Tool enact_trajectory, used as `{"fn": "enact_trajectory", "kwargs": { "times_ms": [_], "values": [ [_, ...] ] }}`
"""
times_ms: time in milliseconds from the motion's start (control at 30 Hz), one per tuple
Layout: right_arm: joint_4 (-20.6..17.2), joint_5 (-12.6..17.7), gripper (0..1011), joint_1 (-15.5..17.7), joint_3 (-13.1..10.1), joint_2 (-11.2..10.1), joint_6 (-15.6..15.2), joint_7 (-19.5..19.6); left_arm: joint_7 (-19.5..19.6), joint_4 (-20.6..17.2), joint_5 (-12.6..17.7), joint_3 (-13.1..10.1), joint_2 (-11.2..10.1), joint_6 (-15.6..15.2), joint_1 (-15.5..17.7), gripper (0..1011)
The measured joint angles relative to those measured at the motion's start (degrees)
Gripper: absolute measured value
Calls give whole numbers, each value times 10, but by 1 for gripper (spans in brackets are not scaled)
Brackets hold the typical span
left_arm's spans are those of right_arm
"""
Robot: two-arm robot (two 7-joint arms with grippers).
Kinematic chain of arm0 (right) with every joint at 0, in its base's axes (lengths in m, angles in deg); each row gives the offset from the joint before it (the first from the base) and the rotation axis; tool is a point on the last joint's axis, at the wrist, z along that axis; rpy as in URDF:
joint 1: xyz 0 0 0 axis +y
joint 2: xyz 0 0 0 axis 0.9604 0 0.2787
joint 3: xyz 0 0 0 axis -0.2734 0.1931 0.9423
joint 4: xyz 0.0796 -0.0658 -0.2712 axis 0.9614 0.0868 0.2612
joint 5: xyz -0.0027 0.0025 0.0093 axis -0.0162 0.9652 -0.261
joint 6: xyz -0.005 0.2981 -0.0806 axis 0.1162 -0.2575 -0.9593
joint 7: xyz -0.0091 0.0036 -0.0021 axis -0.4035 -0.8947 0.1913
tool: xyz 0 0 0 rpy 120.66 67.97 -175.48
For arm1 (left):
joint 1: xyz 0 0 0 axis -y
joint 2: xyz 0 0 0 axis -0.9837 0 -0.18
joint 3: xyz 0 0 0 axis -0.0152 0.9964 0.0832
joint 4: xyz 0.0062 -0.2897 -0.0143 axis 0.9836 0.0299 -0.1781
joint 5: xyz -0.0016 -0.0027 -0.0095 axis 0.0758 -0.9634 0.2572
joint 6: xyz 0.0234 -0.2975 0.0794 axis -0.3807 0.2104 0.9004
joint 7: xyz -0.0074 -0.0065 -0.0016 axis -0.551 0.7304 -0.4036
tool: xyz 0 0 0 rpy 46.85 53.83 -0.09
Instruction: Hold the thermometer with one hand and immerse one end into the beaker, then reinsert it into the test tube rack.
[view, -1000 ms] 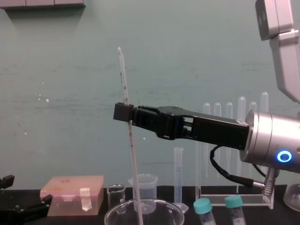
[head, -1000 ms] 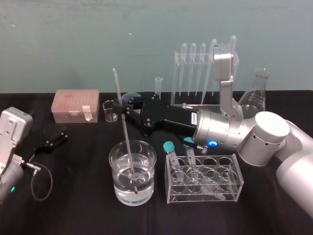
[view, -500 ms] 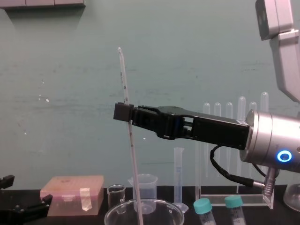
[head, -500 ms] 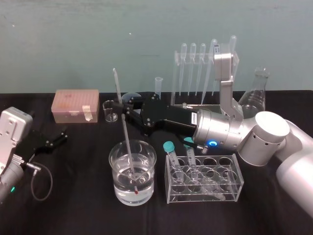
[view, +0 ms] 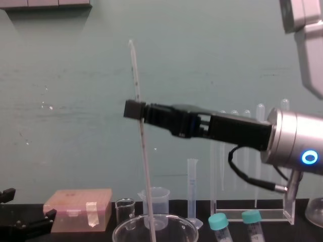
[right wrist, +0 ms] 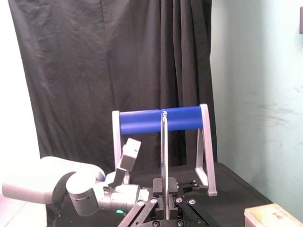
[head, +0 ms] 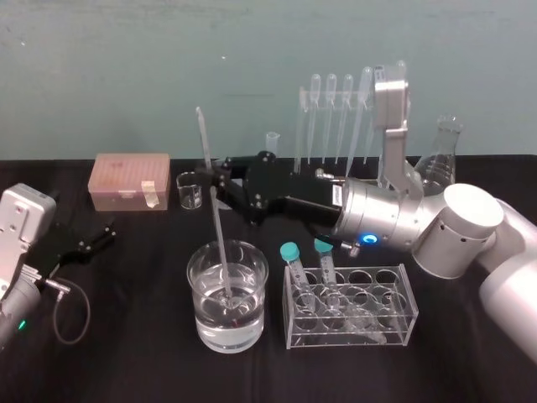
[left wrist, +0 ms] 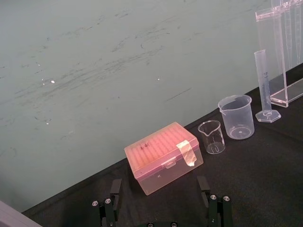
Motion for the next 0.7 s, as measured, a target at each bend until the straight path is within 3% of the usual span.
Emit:
{"fn": "enact_trajectory", "kwargs": {
  "times_ms": [467,700],
  "values": [
    [-88,64,57,-45,-47,-30,-46,16,0,0,0,0,0,0,0,1008],
    [-118,86,57,-84,-78,-53,-61,50,0,0,0,0,0,0,0,1008]
  ]
}}
